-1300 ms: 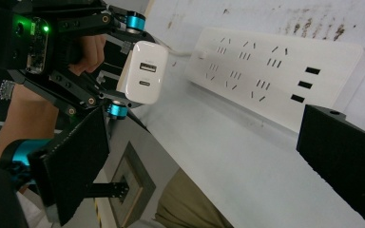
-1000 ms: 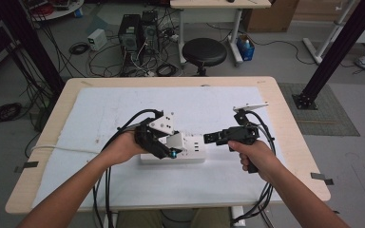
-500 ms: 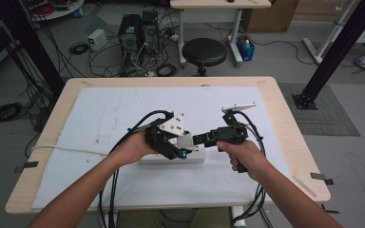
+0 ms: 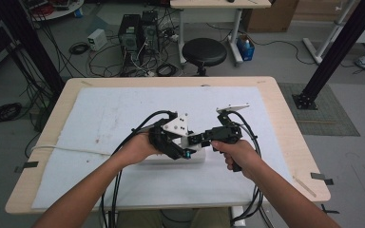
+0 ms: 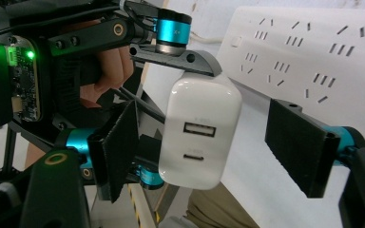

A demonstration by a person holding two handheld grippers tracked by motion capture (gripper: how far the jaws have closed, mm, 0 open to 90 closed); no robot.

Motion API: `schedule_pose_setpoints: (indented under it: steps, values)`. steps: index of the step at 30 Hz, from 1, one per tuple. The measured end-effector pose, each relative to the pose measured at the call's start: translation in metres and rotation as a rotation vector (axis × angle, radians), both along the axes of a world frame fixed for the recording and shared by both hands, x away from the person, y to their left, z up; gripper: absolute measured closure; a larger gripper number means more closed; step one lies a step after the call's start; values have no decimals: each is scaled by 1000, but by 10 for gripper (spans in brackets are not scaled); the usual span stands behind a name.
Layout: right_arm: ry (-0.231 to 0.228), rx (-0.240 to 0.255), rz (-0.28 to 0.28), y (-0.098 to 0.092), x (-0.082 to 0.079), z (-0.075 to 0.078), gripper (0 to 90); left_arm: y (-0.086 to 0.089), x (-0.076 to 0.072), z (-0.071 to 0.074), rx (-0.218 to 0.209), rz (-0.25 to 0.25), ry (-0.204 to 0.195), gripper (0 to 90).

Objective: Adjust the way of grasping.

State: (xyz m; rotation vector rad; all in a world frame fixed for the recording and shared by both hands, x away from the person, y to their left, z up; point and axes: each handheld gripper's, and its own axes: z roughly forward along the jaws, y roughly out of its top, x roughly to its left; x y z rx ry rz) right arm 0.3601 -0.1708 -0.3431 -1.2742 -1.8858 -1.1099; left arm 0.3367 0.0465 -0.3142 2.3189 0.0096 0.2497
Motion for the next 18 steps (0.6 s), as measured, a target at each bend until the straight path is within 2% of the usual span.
schedule_pose_setpoints:
  steps: [6, 9, 12, 15, 16, 18]
  values:
    - [-5, 19, 9, 1, 1, -1, 421, -1, 0, 0, -5, -3, -6, 423]
    - [0, 24, 10, 1, 1, -1, 443, -1, 0, 0, -1, -5, -10, 423]
    - [-2, 44, 13, 0, 1, -2, 515, -1, -1, 1, -7, -9, -22, 423]
    - [29, 48, 17, 0, 3, -4, 557, -2, -3, 0, -1, -8, -42, 423]
    - [60, 50, 22, 0, 4, -5, 578, -2, -3, 0, 3, -9, -54, 423]
    - [61, 59, 20, -2, 5, -8, 611, -2, -4, 0, 15, -8, -77, 422]
